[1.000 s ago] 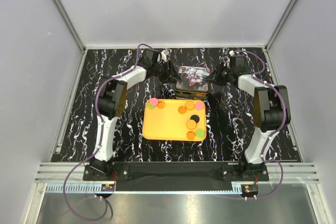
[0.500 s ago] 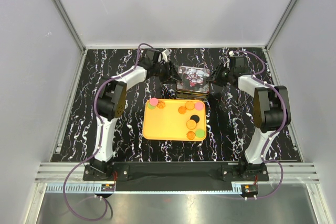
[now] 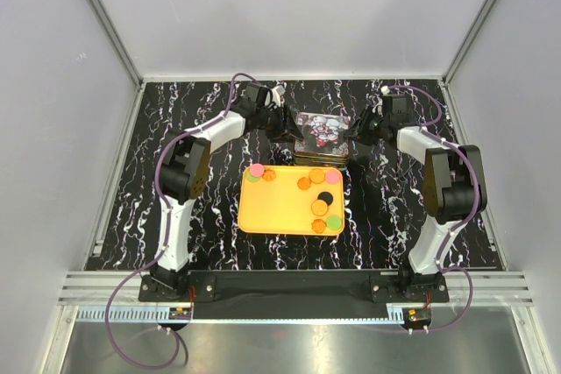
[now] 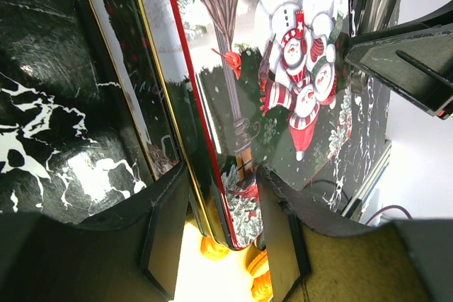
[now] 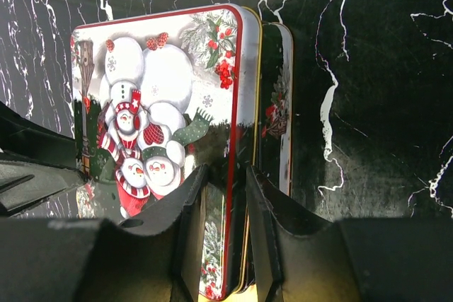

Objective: Pack the cookies

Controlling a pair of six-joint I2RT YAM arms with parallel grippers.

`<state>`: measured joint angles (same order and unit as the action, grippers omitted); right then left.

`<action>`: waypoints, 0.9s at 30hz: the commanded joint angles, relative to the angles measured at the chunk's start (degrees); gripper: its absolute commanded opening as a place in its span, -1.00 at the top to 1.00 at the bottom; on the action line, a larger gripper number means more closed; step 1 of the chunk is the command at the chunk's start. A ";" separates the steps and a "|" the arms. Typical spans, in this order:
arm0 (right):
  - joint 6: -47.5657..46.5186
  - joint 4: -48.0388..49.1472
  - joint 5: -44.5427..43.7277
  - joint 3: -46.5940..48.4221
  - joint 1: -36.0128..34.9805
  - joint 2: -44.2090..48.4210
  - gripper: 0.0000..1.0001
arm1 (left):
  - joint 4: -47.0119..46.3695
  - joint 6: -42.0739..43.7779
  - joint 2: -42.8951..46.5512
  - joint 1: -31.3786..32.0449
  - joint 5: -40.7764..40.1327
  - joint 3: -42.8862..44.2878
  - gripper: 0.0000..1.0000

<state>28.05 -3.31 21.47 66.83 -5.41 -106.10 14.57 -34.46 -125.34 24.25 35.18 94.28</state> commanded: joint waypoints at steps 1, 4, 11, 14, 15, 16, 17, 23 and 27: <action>-0.54 -0.12 1.02 -0.38 -1.62 3.27 0.30 | -1.74 0.97 4.49 1.68 0.94 -0.15 0.07; -0.63 -0.03 1.03 -0.64 -1.71 3.71 0.29 | -1.30 1.32 4.66 1.94 0.68 0.11 0.07; -0.63 -0.20 0.59 -1.09 -1.71 3.80 0.30 | 0.46 2.46 4.23 2.64 -0.02 0.55 0.07; -0.72 -0.29 0.24 -1.09 -1.80 3.36 0.30 | 1.25 2.99 3.79 2.82 -0.64 0.73 0.07; -0.81 -0.29 -0.03 -1.09 -1.71 3.27 0.30 | 1.60 3.25 3.61 2.99 -0.81 0.90 0.07; -0.81 -0.29 -0.03 -1.17 -1.71 3.01 0.30 | 1.69 3.60 3.61 3.00 -0.90 1.08 0.07; -0.81 -0.21 -0.20 -1.26 -1.80 3.01 0.30 | 2.30 3.78 3.44 3.17 -1.25 1.08 0.07; -0.63 0.15 -0.47 -1.79 -1.80 2.57 0.30 | 4.41 5.19 2.73 3.52 -2.66 2.05 0.07; -0.54 0.23 -0.64 -2.05 -1.80 2.48 0.30 | 5.82 5.98 2.29 3.79 -3.63 2.84 0.07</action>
<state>27.83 -3.07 20.14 65.84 -5.61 -105.36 18.90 -30.06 -124.81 26.15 31.77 95.04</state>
